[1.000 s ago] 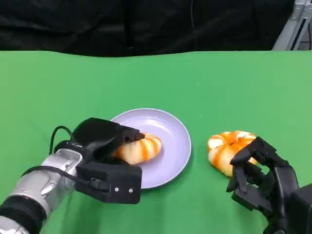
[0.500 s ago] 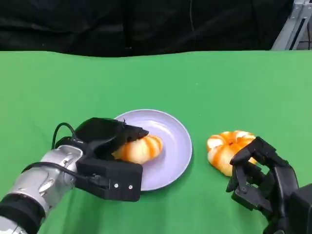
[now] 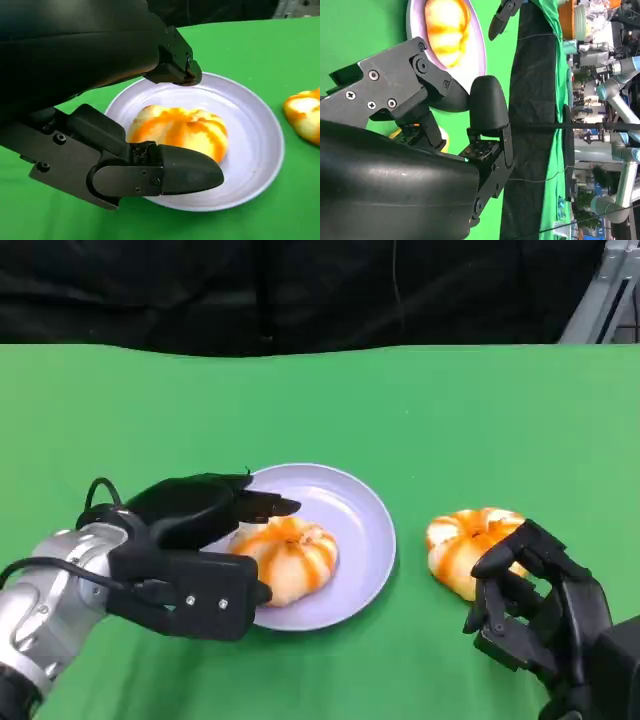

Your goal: Grasp the bread from the table and place it into the plate.

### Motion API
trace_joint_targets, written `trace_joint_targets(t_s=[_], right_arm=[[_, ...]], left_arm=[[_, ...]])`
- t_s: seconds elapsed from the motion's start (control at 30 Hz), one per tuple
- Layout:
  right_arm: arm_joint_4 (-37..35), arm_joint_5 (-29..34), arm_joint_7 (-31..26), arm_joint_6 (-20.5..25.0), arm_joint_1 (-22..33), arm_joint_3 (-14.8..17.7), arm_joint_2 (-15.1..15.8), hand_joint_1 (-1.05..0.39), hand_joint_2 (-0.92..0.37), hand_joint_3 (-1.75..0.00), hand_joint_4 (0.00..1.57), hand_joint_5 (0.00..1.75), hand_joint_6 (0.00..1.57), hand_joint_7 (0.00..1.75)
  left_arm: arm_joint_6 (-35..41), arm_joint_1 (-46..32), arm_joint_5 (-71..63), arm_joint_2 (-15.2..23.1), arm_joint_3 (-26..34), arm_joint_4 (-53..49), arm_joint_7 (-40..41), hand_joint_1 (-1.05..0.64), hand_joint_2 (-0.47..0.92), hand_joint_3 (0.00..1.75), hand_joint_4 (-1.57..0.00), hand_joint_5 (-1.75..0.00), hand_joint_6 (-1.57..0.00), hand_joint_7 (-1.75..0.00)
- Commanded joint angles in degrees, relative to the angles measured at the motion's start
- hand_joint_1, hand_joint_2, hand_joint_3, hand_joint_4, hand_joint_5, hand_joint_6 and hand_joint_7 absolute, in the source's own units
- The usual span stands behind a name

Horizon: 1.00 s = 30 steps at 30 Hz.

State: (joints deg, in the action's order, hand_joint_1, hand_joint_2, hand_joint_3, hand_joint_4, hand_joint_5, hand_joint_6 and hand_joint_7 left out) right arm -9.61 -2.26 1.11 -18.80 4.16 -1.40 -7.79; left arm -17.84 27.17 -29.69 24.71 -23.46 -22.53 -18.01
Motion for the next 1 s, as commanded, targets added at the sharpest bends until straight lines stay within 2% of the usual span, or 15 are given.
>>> trace_joint_targets(t_s=[0.03, 0.37, 0.4, 0.43, 0.47, 0.5, 0.53, 0.57, 0.63, 0.73, 0.77, 0.8, 0.83, 0.9, 1.0], right_arm=[[0.41, -0.19, -0.19, -0.36, -0.40, 0.23, 0.31, -0.14, -0.63, -1.11, 0.83, 1.75, 0.60, 1.64], [0.33, -0.39, 0.04, -0.57, -0.22, 0.39, 0.36, -0.14, -0.62, -1.12, 0.84, 1.75, 0.60, 1.64], [0.39, -0.45, 0.09, -0.45, -0.24, 0.39, 0.36, -0.14, -0.62, -1.12, 0.84, 1.75, 0.60, 1.64], [0.43, -0.49, 0.12, -0.35, -0.25, 0.38, 0.36, -0.14, -0.62, -1.12, 0.83, 1.75, 0.60, 1.64], [0.47, -0.52, 0.16, -0.29, -0.26, 0.39, 0.36, -0.14, -0.62, -1.12, 0.83, 1.75, 0.60, 1.64], [0.66, -0.38, 0.02, -0.16, -0.19, 0.33, 0.31, -0.14, -0.62, -1.12, 0.83, 1.75, 0.60, 1.64], [0.72, -0.22, -0.14, -0.15, -0.18, 0.29, 0.25, -0.14, -0.62, -1.12, 0.83, 1.75, 0.60, 1.64], [0.70, -0.14, -0.20, -0.24, -0.18, 0.27, 0.23, -0.13, -0.62, -1.12, 0.83, 1.75, 0.60, 1.64], [0.62, -0.11, -0.21, -0.37, -0.21, 0.26, 0.24, -0.13, -0.62, -1.12, 0.83, 1.75, 0.60, 1.64], [0.60, -0.23, -0.11, -0.37, -0.23, 0.27, 0.29, -0.13, -0.62, -1.12, 0.83, 1.75, 0.60, 1.65], [0.60, -0.31, -0.04, -0.35, -0.25, 0.29, 0.31, -0.13, -0.62, -1.12, 0.83, 1.75, 0.59, 1.64], [0.60, -0.37, 0.00, -0.34, -0.26, 0.29, 0.33, -0.13, -0.62, -1.12, 0.82, 1.75, 0.59, 1.64], [0.60, -0.39, 0.03, -0.33, -0.27, 0.29, 0.34, -0.13, -0.63, -1.12, 0.82, 1.75, 0.59, 1.64], [0.60, -0.39, 0.04, -0.33, -0.27, 0.31, 0.33, -0.13, -0.63, -1.11, 0.82, 1.75, 0.59, 1.64], [0.59, -0.38, 0.05, -0.33, -0.27, 0.32, 0.32, -0.13, -0.63, -1.11, 0.82, 1.75, 0.59, 1.64]], left_arm=[[-0.12, -1.42, 1.84, 1.94, 2.11, 2.26, -1.63, -1.05, 0.92, 0.54, -0.03, -0.01, -0.32, 0.00], [0.29, -4.38, 5.82, 1.75, 5.23, 6.41, -2.60, -1.05, 0.92, 0.53, -0.09, -0.04, -0.34, -0.01], [-0.44, -6.37, 11.52, 0.50, 8.22, 7.24, -2.85, -0.96, 0.92, 0.53, -0.19, -0.08, -0.38, -0.02], [-0.98, -7.84, 15.81, -0.42, 10.45, 7.87, -3.12, -0.48, 0.92, 0.42, -0.49, -0.21, -0.55, -0.08], [-1.34, -8.81, 18.73, -1.02, 11.90, 8.26, -3.41, -0.32, 0.92, 0.38, -0.59, -0.25, -0.61, -0.10], [1.32, -10.20, 24.09, -2.06, 14.16, 9.56, -5.07, -0.24, 0.92, 0.36, -0.65, -0.27, -0.64, -0.11], [4.10, -11.55, 28.88, -2.89, 16.21, 10.92, -6.49, -0.05, 0.92, 0.45, -0.82, -0.37, -0.79, -0.17], [6.79, -12.76, 33.00, -3.53, 17.98, 12.26, -7.73, 0.03, 0.90, 0.56, -0.86, -0.56, -0.91, -0.21], [9.77, -13.94, 36.68, -3.96, 19.64, 14.02, -8.97, 0.10, 0.86, 0.72, -0.83, -0.94, -1.05, -0.27], [14.07, -15.92, 41.73, -4.09, 22.00, 16.59, -11.00, 0.11, 0.84, 0.76, -0.81, -1.05, -1.08, -0.29], [16.41, -17.22, 45.05, -4.18, 23.53, 17.90, -12.17, 0.10, 0.76, 1.00, -0.80, -1.45, -0.99, -0.85], [18.19, -18.13, 47.36, -4.23, 24.61, 18.93, -12.98, 0.10, 0.72, 1.10, -0.79, -1.60, -0.85, -1.24], [19.45, -18.65, 48.66, -4.22, 25.23, 19.69, -13.45, 0.10, 0.69, 1.17, -0.79, -1.68, -0.76, -1.48], [20.54, -18.83, 49.03, -4.19, 25.53, 20.45, -13.67, 0.09, 0.68, 1.20, -0.78, -1.73, -0.71, -1.60], [21.41, -18.94, 49.01, -4.36, 25.91, 21.00, -13.90, 0.09, 0.67, 1.21, -0.78, -1.74, -0.69, -1.65]])
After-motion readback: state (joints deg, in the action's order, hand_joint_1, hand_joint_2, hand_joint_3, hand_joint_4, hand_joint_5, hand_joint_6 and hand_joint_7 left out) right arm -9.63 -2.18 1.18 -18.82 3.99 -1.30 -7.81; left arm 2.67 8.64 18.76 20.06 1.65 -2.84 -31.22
